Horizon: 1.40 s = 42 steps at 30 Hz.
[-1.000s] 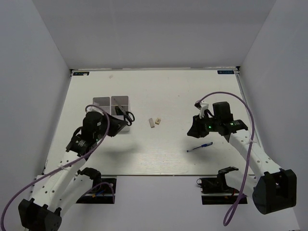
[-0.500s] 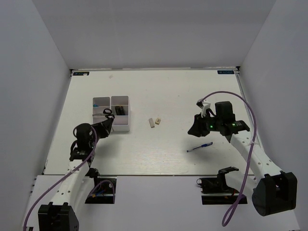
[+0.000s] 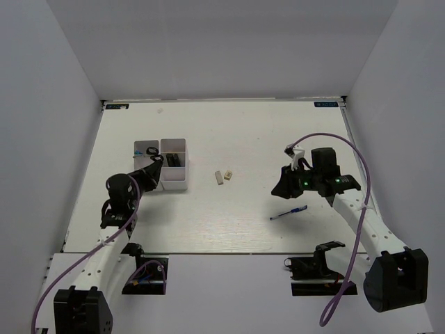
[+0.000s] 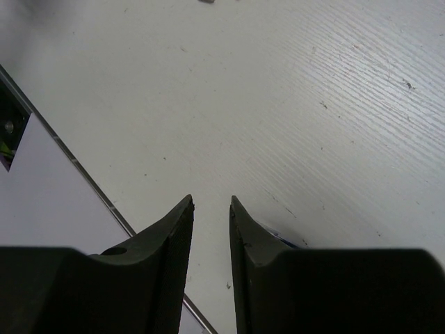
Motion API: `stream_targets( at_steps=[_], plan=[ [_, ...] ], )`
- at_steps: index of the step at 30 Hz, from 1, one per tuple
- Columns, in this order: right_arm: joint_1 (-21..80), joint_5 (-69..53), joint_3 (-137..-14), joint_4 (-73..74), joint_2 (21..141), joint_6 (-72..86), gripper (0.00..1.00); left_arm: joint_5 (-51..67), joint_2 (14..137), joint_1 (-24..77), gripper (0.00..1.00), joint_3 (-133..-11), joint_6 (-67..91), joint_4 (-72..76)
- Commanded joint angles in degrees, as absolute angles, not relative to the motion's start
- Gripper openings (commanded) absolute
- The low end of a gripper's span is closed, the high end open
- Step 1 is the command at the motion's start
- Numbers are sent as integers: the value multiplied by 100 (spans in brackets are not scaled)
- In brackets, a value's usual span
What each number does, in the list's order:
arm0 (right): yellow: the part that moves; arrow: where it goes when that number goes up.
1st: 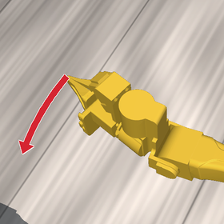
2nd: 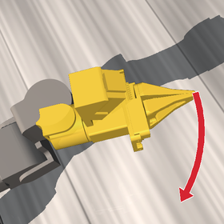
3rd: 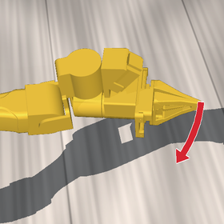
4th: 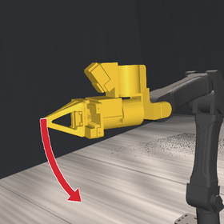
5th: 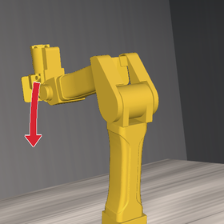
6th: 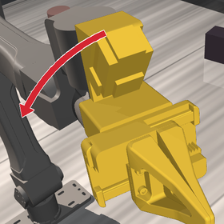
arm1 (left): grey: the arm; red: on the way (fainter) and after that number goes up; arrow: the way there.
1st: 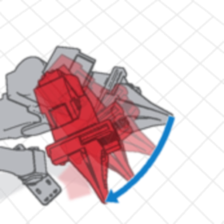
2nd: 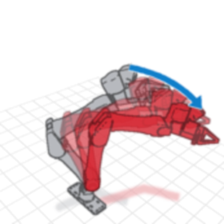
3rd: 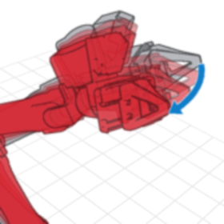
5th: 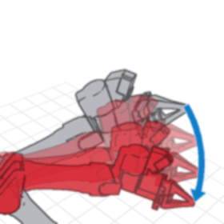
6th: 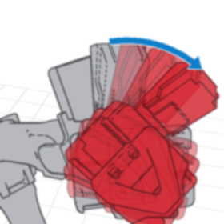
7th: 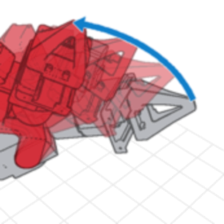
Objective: Sort the stationery into containers
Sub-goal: Place the stationery into the container
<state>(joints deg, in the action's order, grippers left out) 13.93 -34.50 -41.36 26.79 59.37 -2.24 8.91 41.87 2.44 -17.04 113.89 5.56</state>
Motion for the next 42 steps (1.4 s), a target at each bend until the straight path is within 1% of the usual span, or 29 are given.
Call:
stream_targets(
  at_steps=[1,7,15,23,27,33,42],
  plan=[
    [1354,-3569,-4140,2540,5924,-202,31,931,4306,220,0,-1986,11654,904],
    [1275,-3577,-4122,2558,5880,-211,31,967,4597,229,0,-1890,11830,1248],
    [1213,-3630,-4122,2540,5897,-220,31,712,4245,255,0,-1398,12050,1266],
    [1125,-3577,-4122,2558,5713,-211,31,554,4114,246,0,-1336,12392,1240],
    [1107,-3559,-4122,2558,5616,-211,31,483,4087,255,0,-1537,12428,836],
    [1081,-3551,-4122,2602,5476,-272,31,554,4280,290,0,-2170,12419,212],
    [1055,-3656,-4122,2602,5291,-246,31,159,4552,702,0,-3120,12199,-624]
  ],
)
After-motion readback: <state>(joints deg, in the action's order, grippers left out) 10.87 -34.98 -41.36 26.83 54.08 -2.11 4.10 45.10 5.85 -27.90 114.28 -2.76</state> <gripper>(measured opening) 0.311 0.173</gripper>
